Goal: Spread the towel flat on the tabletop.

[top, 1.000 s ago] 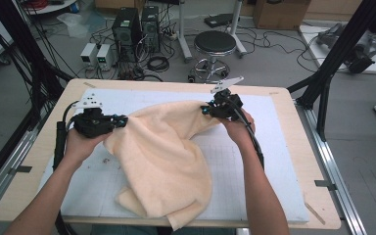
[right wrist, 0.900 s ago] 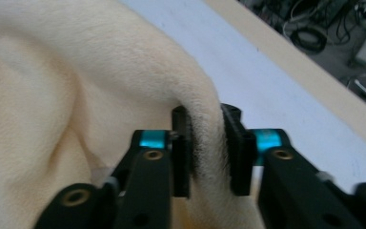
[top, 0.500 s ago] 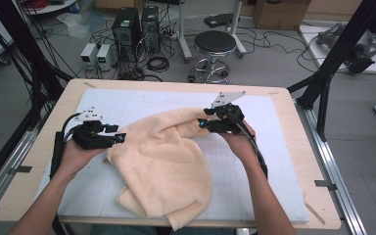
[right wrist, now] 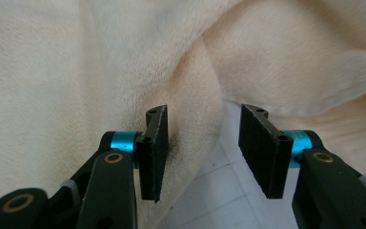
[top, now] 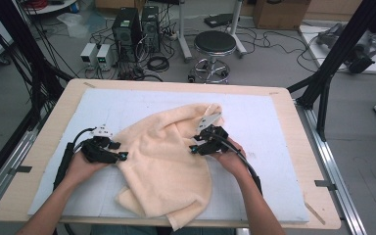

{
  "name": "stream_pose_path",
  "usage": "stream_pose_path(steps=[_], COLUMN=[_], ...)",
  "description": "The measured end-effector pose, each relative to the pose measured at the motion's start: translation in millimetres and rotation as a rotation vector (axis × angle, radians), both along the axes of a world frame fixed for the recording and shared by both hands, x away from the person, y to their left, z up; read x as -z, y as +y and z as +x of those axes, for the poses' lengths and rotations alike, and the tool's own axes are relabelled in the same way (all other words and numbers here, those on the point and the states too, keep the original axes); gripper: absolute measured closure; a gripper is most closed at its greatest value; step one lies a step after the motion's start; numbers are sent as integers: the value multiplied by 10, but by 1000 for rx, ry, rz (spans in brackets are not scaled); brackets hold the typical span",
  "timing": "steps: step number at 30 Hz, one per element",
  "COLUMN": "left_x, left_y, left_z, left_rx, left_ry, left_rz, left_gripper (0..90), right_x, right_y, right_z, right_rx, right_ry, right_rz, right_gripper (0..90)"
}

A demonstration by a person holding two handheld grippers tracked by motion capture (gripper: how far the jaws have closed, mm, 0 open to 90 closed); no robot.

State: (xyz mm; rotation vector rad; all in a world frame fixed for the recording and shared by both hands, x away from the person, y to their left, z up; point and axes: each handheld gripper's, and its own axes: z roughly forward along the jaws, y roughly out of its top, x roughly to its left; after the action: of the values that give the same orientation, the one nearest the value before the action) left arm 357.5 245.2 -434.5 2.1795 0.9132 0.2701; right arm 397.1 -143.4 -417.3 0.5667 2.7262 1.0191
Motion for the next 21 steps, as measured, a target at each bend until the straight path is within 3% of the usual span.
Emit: stream_pose_path(steps=[1,3,4,5,6,10,11,13,15,16,17,18,21], left_x=[0,4,-1,-7,-9,-51,-67,-121,-195,-278,-278,-370,-450], left_y=[-9,-30,-27,-20,-20,-48,-56,-58,-64,-83,-83,-118,-166], left_z=[0,-14,-14,-14,-17,-70,-92,-143,-228,-326,-326,-439,-553], left_rx=[-3,-11,-12,-8,-7,17,21,35,52,71,71,99,124], left_ry=[-7,-29,-27,-20,-18,-5,-11,-17,-38,-64,-64,-87,-103], left_rz=[5,30,29,26,25,34,32,23,-9,-32,-32,-54,-74], left_gripper=[460,531,531,636,671,807,833,837,840,841,842,842,845], right_x=[32,112,112,151,152,94,14,-26,-164,-288,-328,-369,-450], right_y=[12,29,29,7,-4,-94,-188,-227,-351,-462,-504,-562,-704], right_z=[8,32,32,23,19,-34,-104,-141,-290,-483,-560,-656,-944], right_rx=[-2,-16,-16,-46,-52,-48,-42,-37,-35,-32,-31,-28,-29], right_ry=[13,51,51,73,76,69,69,65,22,-41,-52,-61,-74], right_rz=[-1,3,3,34,38,35,44,46,47,57,65,80,91], right_gripper=[564,684,684,812,838,852,854,854,854,854,854,854,854])
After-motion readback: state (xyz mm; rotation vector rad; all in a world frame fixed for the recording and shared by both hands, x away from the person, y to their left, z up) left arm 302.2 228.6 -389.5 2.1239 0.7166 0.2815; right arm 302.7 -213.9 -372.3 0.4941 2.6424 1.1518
